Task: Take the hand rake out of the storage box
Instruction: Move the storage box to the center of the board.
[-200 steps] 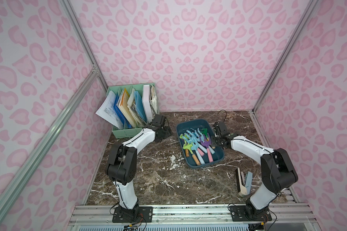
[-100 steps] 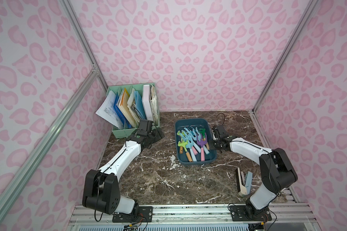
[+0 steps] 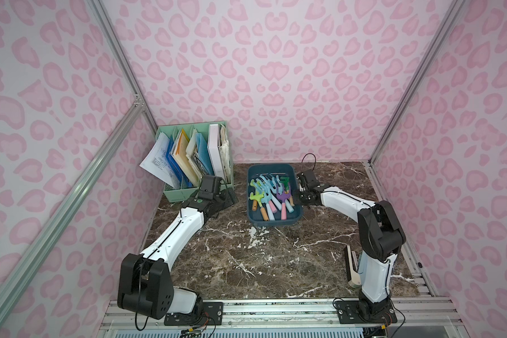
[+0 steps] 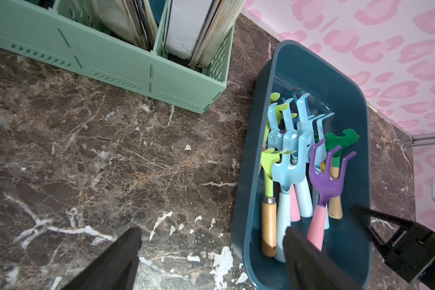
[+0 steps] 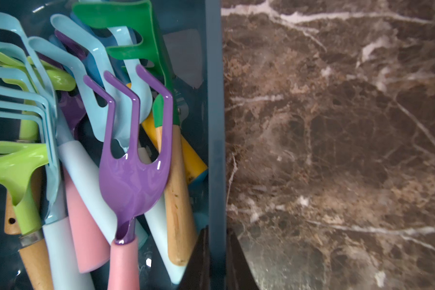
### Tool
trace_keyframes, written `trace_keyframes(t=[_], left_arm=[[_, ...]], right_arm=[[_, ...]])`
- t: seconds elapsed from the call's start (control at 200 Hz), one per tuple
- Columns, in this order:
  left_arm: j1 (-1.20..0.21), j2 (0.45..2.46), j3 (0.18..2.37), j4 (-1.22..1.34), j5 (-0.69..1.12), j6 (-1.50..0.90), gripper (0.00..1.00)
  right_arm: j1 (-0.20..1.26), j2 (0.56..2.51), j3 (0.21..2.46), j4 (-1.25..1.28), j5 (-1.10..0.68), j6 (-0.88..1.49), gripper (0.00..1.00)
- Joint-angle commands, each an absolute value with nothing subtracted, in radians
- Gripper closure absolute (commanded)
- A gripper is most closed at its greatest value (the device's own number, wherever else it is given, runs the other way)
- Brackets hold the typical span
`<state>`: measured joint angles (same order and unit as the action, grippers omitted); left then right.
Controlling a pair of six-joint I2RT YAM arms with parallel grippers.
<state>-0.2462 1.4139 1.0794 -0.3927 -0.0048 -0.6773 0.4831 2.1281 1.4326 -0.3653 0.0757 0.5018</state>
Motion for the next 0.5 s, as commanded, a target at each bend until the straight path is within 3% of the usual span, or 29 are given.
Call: trace_keyframes(t=[0.0, 0.24, 0.365, 0.495], left_arm=[[-0.254, 1.436, 1.099, -0.384, 0.031, -0.641, 0.09], [-0.354, 1.541, 1.244, -0.47, -0.017, -0.622, 0.13], [-0.404, 1.603, 1.305, -0.477, -0.024, -0.638, 0.14], [-0.467, 1.742, 1.439, -0.559, -0.048, -0.647, 0.25]], right_arm=[[0.48, 2.169, 1.499, -0.338, 0.096, 0.466, 0.87], [0.469, 2.219, 1.598, -0.339, 0.119, 0.517, 0.84], [0.477, 2.182, 1.585, -0.327, 0.132, 0.515, 0.59], [0.475, 2.093, 1.524, -0.312, 0.144, 0.498, 0.26]])
